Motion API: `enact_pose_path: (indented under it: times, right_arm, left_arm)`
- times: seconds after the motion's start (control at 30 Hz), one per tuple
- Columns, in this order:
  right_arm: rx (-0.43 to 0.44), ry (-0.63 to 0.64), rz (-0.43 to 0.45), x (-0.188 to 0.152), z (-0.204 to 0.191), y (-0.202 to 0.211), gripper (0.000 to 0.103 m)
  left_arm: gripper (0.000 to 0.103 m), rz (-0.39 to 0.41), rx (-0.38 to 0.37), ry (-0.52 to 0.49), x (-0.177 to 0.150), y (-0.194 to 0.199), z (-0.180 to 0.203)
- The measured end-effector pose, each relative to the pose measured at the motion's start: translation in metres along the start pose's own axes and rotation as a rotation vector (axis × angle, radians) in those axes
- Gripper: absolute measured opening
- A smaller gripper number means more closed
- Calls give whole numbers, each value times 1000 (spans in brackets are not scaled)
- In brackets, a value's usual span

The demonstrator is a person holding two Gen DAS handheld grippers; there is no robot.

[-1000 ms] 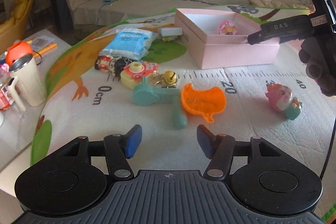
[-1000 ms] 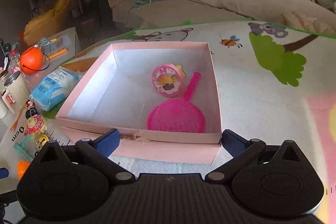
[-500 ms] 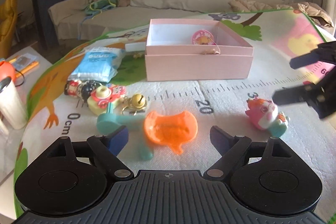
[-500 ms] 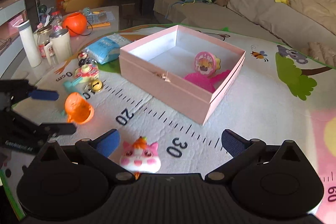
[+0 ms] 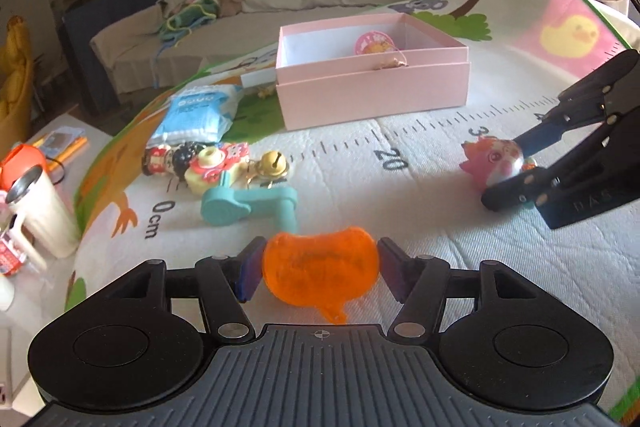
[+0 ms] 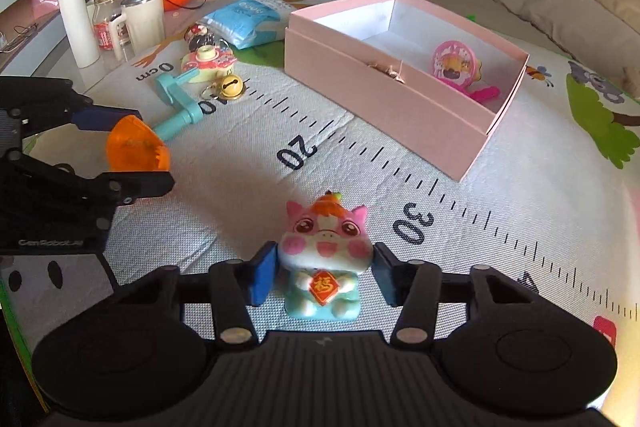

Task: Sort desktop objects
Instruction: 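Carry both toys over the pink box and release them inside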

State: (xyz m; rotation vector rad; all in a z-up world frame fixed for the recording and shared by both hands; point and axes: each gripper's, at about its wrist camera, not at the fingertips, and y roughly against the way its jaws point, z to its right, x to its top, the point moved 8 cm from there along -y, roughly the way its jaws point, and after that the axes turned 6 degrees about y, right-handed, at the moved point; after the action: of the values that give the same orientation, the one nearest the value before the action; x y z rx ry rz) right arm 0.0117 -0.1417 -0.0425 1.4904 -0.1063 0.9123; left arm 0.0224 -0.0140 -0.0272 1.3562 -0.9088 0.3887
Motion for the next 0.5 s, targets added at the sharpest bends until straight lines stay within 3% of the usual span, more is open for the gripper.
enact_pose_path:
  times: [0.2, 0.27, 0.4, 0.5]
  right_arm:
    - [55, -17, 15, 1, -12, 44, 47]
    - [80, -11, 61, 12, -16, 73, 47]
    - [37, -32, 183, 57, 2, 130, 47]
    - [-20, -81, 253, 95, 34, 150, 47]
  left_arm:
    - [65, 33, -50, 73, 9, 33, -15]
    - [65, 91, -70, 61, 33, 44, -14]
    - [65, 252, -67, -8, 95, 57, -4]
    - [65, 296, -72, 3, 138, 42, 1]
